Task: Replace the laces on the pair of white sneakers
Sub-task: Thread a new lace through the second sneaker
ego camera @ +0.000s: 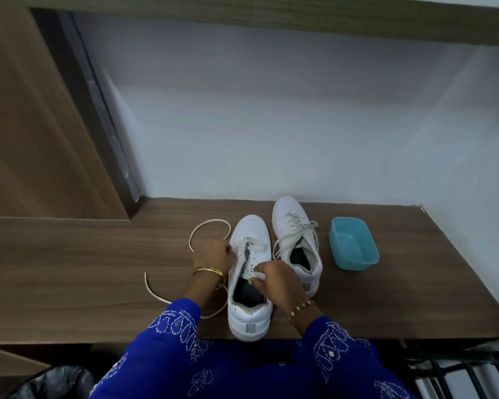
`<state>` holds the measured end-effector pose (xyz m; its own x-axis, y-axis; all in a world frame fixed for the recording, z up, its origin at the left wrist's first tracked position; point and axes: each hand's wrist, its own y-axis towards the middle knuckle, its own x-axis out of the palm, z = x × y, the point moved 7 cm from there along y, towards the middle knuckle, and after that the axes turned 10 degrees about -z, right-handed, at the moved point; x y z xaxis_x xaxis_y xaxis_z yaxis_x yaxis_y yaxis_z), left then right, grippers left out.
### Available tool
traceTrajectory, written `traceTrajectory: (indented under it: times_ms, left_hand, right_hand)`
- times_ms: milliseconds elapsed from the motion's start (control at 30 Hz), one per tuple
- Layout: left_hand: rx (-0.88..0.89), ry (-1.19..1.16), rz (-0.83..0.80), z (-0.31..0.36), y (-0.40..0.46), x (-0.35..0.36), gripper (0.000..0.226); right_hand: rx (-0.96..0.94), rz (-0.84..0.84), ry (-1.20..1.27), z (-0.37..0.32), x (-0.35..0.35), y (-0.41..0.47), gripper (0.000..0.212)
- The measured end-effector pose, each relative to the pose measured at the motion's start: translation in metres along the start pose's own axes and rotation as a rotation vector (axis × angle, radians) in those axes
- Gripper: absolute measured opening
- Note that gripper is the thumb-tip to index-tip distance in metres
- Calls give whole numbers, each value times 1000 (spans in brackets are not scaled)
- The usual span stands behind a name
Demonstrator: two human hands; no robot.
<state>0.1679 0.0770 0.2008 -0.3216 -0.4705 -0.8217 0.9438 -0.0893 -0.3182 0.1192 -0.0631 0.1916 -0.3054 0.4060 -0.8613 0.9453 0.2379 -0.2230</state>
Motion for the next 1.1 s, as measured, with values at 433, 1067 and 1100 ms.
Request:
traceTrajectory:
  times_ms: [433,1067,1100]
  left_hand:
    - [-69,-1757,346,-47,-13,-32,28]
    - [-118,-403,-33,-2,7,14,25]
    - [-126,-428,-49,-2,9,17,23]
  right_hand:
    - [12,6,4,0,1,2,26]
    - [-24,-15,140,-1,-22,-3,24]
    - [-24,-10,142,-1,-22,-3,24]
